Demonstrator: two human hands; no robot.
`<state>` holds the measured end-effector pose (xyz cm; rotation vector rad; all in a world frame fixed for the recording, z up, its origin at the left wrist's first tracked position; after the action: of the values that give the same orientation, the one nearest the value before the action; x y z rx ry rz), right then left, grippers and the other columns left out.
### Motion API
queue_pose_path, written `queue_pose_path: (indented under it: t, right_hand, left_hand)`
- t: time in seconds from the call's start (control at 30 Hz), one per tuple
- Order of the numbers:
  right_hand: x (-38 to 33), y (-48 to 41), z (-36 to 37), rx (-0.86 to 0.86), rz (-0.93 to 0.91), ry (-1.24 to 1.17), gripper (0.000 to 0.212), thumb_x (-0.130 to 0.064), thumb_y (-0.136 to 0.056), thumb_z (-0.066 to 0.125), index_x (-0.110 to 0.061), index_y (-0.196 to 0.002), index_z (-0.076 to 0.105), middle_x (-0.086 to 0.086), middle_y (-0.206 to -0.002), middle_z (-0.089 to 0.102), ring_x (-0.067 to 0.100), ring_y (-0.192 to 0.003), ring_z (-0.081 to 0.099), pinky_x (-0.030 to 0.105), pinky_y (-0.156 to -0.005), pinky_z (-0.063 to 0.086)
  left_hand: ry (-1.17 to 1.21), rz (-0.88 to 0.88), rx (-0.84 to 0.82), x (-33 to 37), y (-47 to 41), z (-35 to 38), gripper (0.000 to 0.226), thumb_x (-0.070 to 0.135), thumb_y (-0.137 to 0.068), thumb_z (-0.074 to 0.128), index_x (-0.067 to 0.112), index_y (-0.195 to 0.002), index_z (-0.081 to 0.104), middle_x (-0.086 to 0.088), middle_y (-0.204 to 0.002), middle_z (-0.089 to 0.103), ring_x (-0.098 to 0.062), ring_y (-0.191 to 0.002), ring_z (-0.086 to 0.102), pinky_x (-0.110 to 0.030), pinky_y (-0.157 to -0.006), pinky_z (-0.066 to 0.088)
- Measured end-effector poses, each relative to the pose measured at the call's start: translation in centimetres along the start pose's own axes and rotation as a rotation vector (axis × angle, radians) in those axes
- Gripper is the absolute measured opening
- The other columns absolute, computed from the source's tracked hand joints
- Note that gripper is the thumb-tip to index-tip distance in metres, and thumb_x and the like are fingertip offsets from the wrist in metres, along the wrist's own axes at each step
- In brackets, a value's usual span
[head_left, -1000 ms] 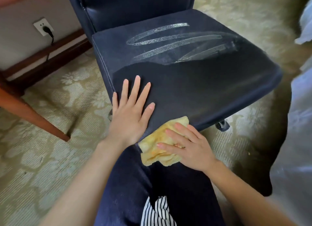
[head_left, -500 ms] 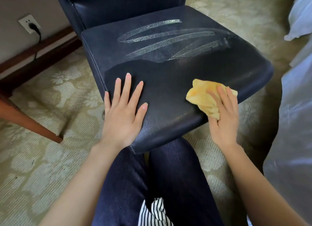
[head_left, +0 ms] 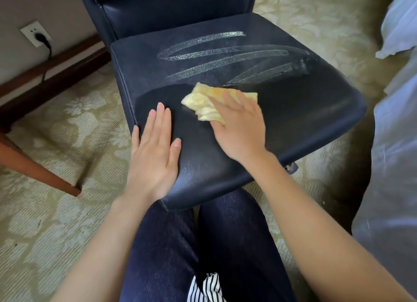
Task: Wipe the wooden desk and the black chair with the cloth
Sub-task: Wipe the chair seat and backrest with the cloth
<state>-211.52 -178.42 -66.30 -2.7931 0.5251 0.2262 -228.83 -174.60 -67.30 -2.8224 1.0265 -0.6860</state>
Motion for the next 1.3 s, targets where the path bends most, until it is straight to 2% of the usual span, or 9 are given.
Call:
queue_pose_path:
  t: [0.17, 0.27, 0.4, 0.5, 0.57, 0.73, 0.87, 1.0, 1.3]
  right_hand:
    - [-3.4, 3.0, -0.2, -0.004, -0.127, -0.1, 0.05, -0.033, -0.088, 0.048, -0.032, -0.138, 0.045, -0.001, -0.148, 0.039, 0.025, -0.14, 0.024, 0.035, -0.113, 0.009]
    - [-4.7, 5.2, -0.4, -0.01, -0.226, -0.192, 0.053, -0.023, -0.08, 0.051, -0.023, -0.133, 0.054, 0.003, -0.147, 0.041, 0.028, -0.139, 0.03, 0.037, -0.115, 0.013]
    - [-4.4, 7.5, -0.1, -0.063, -0.37, -0.061, 0.06, -0.022, -0.08, 0.056, -0.028, -0.139, 0.046, 0.001, -0.149, 0.037, 0.025, -0.141, 0.026, 0.038, -0.118, 0.014]
    - [-2.9, 9.2, 0.3, -0.076, -0.413, 0.032, 0.06, -0.025, -0.079, 0.047, -0.029, -0.139, 0.045, -0.001, -0.151, 0.035, 0.022, -0.143, 0.023, 0.041, -0.117, 0.019]
    - [-1.1, 10.3, 0.4, -0.07, -0.389, 0.083, 0.064, -0.022, -0.078, 0.049, -0.031, -0.14, 0.043, -0.002, -0.151, 0.034, 0.021, -0.143, 0.022, 0.041, -0.115, 0.021]
    - [4.1, 11.1, -1.0, 0.003, -0.246, 0.1, 0.059, -0.02, -0.08, 0.042, -0.029, -0.138, 0.047, -0.003, -0.146, 0.041, 0.022, -0.138, 0.032, 0.04, -0.111, 0.026]
    - [8.3, 10.1, -3.1, 0.037, -0.07, 0.039, 0.056, -0.022, -0.083, 0.038, -0.027, -0.138, 0.045, 0.0, -0.145, 0.043, 0.024, -0.134, 0.039, 0.038, -0.11, 0.028]
    - [10.8, 7.4, -4.4, 0.053, 0.047, -0.008, 0.05, -0.028, -0.091, 0.036, -0.027, -0.14, 0.042, 0.001, -0.146, 0.042, 0.022, -0.137, 0.034, 0.036, -0.113, 0.026]
    - [7.5, -1.7, -1.8, -0.073, 0.132, 0.073, 0.046, -0.039, -0.097, 0.035, -0.034, -0.143, 0.035, 0.0, -0.152, 0.033, 0.023, -0.142, 0.021, 0.038, -0.115, 0.013]
  left_hand:
    - [-0.074, 0.009, -0.049, -2.8, -1.3, -1.3, 0.06, 0.04, -0.096, 0.013, 0.021, -0.152, 0.0, 0.014, -0.155, -0.01, -0.001, -0.142, -0.011, -0.033, -0.116, -0.009]
    - [-0.155, -0.063, -0.076, -4.7, -2.3, -1.9, 0.056, 0.037, -0.102, 0.017, 0.025, -0.152, -0.004, 0.014, -0.157, -0.012, -0.003, -0.141, -0.018, -0.042, -0.115, -0.012]
    - [-0.305, -0.219, -0.081, -6.3, -3.3, -2.9, 0.058, 0.038, -0.1, 0.016, 0.022, -0.152, -0.004, 0.005, -0.159, -0.013, -0.018, -0.145, -0.016, -0.058, -0.112, -0.009]
    - [-0.399, -0.232, 0.035, -5.1, -3.8, -3.6, 0.059, 0.027, -0.099, 0.031, 0.01, -0.152, 0.009, -0.012, -0.16, 0.001, -0.031, -0.146, -0.005, -0.066, -0.109, 0.001]
    - [-0.355, -0.205, 0.098, -2.9, -4.3, -3.2, 0.061, 0.026, -0.097, 0.039, 0.007, -0.15, 0.016, -0.015, -0.159, 0.007, -0.033, -0.146, -0.001, -0.065, -0.109, 0.003]
    - [-0.175, -0.16, 0.099, 2.9, -4.8, 0.7, 0.063, 0.04, -0.098, 0.031, 0.011, -0.151, 0.014, -0.01, -0.16, -0.001, -0.028, -0.146, -0.009, -0.055, -0.114, -0.004]
    - [-0.167, -0.144, 0.15, 4.9, -4.3, 2.8, 0.061, 0.042, -0.099, 0.032, 0.013, -0.151, 0.018, -0.013, -0.159, 0.001, -0.03, -0.147, -0.005, -0.057, -0.113, -0.004]
    - [-0.216, -0.155, 0.155, 4.4, -4.5, 3.3, 0.067, 0.049, -0.095, 0.019, 0.012, -0.15, 0.019, -0.014, -0.159, 0.003, -0.029, -0.147, -0.003, -0.056, -0.114, -0.001]
    - [-0.275, -0.12, 0.169, 3.3, -4.9, 3.2, 0.068, 0.046, -0.093, 0.013, 0.009, -0.147, 0.03, -0.014, -0.159, 0.009, -0.028, -0.147, 0.0, -0.05, -0.115, -0.001]
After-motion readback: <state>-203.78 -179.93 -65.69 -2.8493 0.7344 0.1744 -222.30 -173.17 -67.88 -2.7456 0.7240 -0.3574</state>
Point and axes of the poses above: each hand's wrist, its own y-axis away from the middle knuckle, its own z-axis out of the palm, x = y × z, the point moved 4 cm from there along -y, towards the middle knuckle
